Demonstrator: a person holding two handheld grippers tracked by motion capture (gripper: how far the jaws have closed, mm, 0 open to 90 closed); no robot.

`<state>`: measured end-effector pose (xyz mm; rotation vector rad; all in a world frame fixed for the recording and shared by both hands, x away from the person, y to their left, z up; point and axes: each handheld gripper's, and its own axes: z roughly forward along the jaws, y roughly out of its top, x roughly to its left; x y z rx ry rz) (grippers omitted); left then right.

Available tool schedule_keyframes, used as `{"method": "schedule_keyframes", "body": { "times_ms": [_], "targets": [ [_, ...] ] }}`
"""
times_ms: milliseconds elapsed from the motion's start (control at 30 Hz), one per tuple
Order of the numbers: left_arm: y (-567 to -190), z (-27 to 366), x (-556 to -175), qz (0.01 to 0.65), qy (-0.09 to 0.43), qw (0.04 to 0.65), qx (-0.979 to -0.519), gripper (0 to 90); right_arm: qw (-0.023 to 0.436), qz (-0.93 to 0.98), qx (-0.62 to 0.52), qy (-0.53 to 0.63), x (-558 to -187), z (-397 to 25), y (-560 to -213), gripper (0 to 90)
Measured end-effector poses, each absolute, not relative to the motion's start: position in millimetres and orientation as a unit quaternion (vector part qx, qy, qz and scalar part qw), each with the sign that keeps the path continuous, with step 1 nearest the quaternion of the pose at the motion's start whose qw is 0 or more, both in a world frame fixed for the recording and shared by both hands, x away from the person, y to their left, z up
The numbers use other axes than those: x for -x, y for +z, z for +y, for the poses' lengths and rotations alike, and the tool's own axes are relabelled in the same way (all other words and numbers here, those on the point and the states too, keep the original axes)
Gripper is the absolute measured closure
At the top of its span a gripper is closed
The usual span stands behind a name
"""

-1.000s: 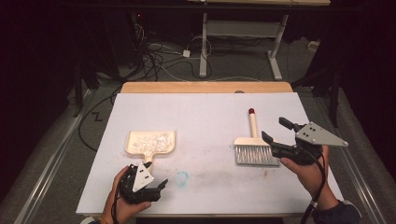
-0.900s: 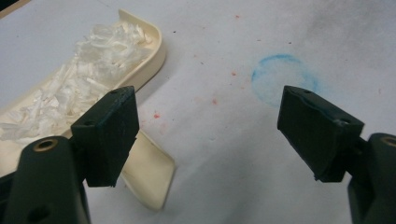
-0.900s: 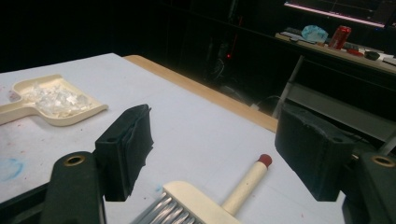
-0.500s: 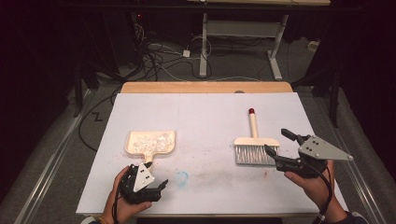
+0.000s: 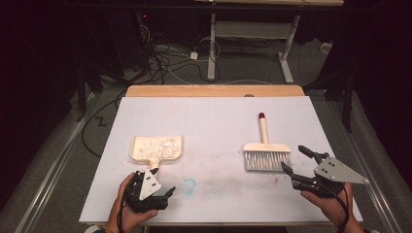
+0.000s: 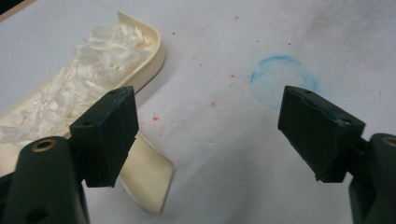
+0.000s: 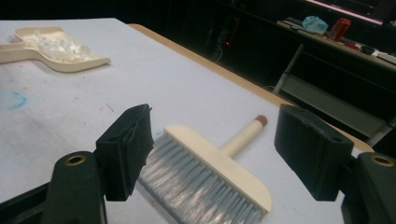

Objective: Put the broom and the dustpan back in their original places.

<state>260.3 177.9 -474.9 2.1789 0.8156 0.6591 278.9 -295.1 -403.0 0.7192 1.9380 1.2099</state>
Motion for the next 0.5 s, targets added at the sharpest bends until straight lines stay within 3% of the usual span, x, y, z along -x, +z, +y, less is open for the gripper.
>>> {"method": "schedule_keyframes", "body": {
  "times_ms": [233,500],
  "targets": [
    [-473.6,177.9,-260.5,0.309,0.259,0.360,-0.842,18.4,0.377,0.763,-0.290,0.438,-274.1,-300.4,-432.8,29.7],
    [-472.9,181.5,-258.5,0.308,0.266,0.359,-0.840,17.6,0.349,0.776,-0.295,0.435,-275.1,-295.9,-450.9,28.5]
  ]
}}
